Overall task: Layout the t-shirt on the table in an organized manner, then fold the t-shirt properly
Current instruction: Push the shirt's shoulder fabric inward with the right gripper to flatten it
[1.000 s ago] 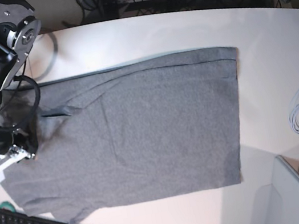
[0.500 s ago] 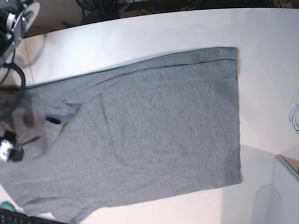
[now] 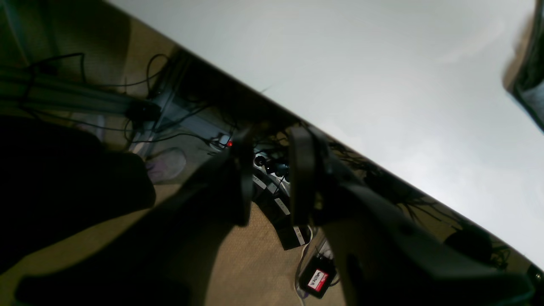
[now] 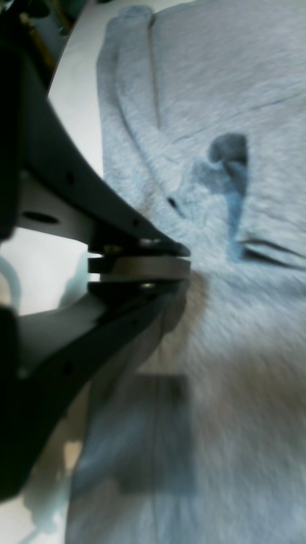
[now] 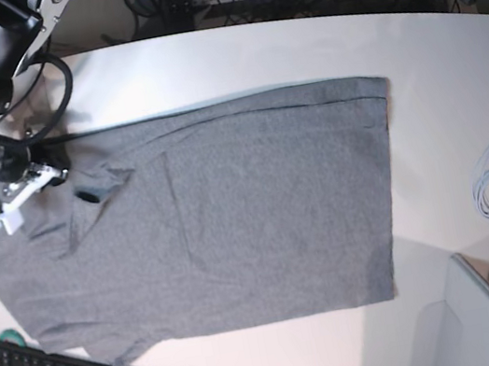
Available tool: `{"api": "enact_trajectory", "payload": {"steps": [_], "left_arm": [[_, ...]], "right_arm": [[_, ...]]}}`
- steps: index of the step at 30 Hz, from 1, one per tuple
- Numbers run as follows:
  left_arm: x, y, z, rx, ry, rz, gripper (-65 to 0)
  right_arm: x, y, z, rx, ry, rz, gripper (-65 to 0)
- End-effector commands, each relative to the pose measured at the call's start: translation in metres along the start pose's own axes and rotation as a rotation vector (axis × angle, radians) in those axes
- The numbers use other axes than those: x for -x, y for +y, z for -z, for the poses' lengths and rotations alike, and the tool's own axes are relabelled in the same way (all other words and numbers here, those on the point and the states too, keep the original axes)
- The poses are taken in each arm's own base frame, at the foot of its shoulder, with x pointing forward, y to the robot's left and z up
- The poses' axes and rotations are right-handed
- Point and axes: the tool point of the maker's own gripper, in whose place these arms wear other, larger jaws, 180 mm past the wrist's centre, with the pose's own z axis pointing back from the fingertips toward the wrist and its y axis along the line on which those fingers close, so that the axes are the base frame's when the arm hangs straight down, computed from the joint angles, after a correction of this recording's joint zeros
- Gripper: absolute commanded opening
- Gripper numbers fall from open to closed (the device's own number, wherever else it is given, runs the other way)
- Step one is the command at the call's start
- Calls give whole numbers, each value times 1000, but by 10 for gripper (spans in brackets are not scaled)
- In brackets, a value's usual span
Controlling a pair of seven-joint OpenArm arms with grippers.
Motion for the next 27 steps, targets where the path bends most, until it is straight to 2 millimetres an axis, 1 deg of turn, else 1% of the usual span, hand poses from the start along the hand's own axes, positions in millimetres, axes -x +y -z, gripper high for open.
{"api": "enact_trajectory", "payload": {"steps": [1, 3, 6, 8, 12, 13, 14, 16, 17, 18, 23, 25, 26, 27], "left_arm": [[-11, 5, -4, -7, -34, 16, -513], [-11, 6, -5, -8, -33, 16, -513], [-8, 8, -8, -13, -29, 21, -513], [-7, 9, -8, -14, -26, 22, -513], [-4, 11, -9, -18, -20, 15, -513], [-5, 12, -9, -19, -22, 14, -513], [-5, 12, -9, -19, -22, 14, -513], [-5, 12, -9, -19, -22, 14, -513], [-5, 11, -9, -16, -21, 15, -513], [-5, 10, -8, -14, -20, 17, -513], [-5, 9, -8, -13, -20, 18, -513], [-5, 9, -8, -13, -21, 19, -513], [-6, 9, -9, -14, -23, 21, -513], [-6, 9, -9, -14, -23, 21, -513]], "right_arm": [[-16, 13, 3, -35, -30, -27, -641], [-15, 25, 11, -59, -20, -53, -644], [-28, 42, 17, -82, -64, -92, -644], [-33, 46, 20, -72, -75, -76, -644], [-52, 56, 21, -65, -115, -75, -644], [-57, 60, 21, -71, -127, -86, -644], [-67, 67, 21, -79, -143, -103, -644], [-75, 72, 21, -83, -145, -133, -644], [-79, 80, 24, -94, -140, -150, -644], [-81, 85, 27, -103, -131, -166, -644], [-70, 112, 50, -151, -36, -219, -644], [-73, 116, 51, -155, -35, -241, -644], [-78, 110, 45, -137, -47, -254, -644], [-85, 108, 39, -128, -69, -267, -644]]}}
